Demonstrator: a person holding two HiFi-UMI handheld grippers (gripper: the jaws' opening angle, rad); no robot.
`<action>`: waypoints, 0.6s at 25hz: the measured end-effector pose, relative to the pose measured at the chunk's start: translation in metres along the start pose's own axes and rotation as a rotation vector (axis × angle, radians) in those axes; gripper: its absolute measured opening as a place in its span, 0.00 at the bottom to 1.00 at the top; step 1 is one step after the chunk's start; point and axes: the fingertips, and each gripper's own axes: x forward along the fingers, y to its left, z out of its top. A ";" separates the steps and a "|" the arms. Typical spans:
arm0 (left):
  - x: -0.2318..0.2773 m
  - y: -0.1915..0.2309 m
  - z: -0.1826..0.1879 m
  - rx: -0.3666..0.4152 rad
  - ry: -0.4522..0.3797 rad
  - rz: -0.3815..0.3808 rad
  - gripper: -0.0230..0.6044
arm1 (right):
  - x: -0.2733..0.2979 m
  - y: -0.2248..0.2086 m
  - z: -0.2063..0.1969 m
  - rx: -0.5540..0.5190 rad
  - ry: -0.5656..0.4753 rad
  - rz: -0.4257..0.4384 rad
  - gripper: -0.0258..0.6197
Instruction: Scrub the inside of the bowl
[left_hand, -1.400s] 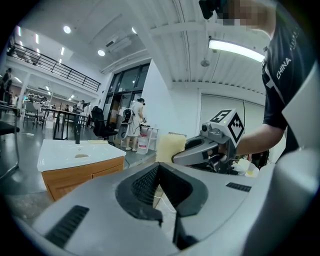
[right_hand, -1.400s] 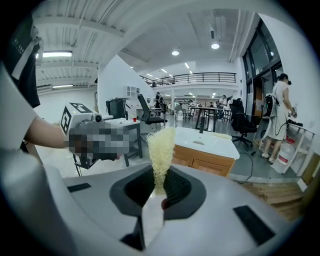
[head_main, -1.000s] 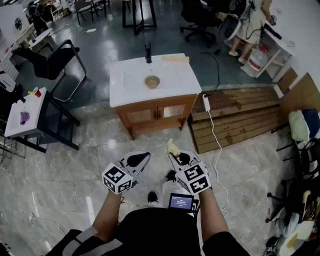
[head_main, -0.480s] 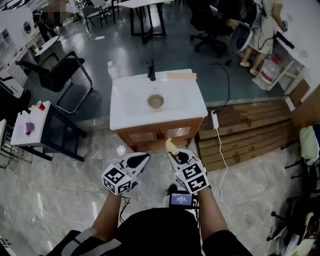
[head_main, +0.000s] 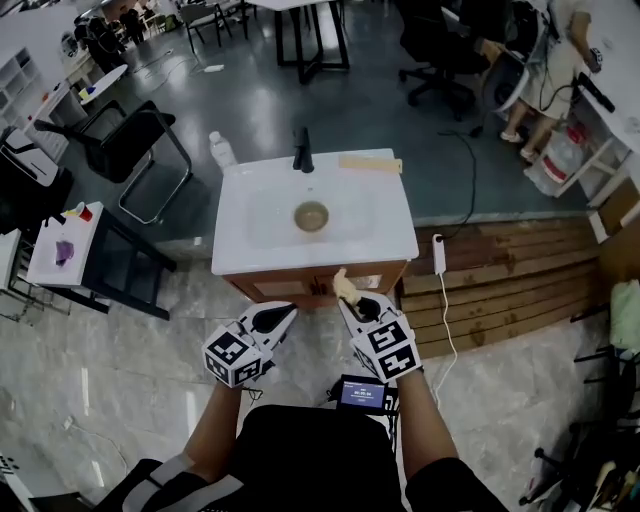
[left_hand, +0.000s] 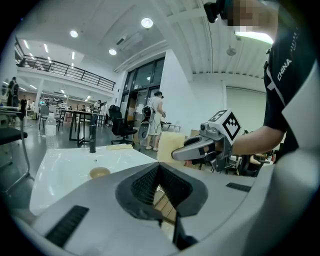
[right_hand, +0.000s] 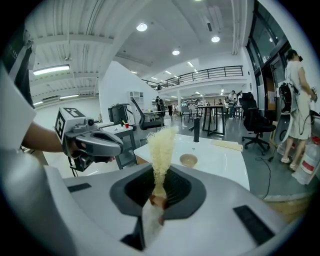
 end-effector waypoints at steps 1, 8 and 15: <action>0.002 0.004 0.000 -0.005 0.002 0.007 0.04 | 0.003 -0.003 0.000 0.004 0.001 0.005 0.10; 0.019 0.035 0.001 -0.030 0.000 0.029 0.04 | 0.028 -0.022 0.002 0.012 0.023 0.026 0.10; 0.055 0.086 0.013 -0.067 -0.036 -0.002 0.04 | 0.063 -0.060 0.012 0.017 0.055 0.003 0.10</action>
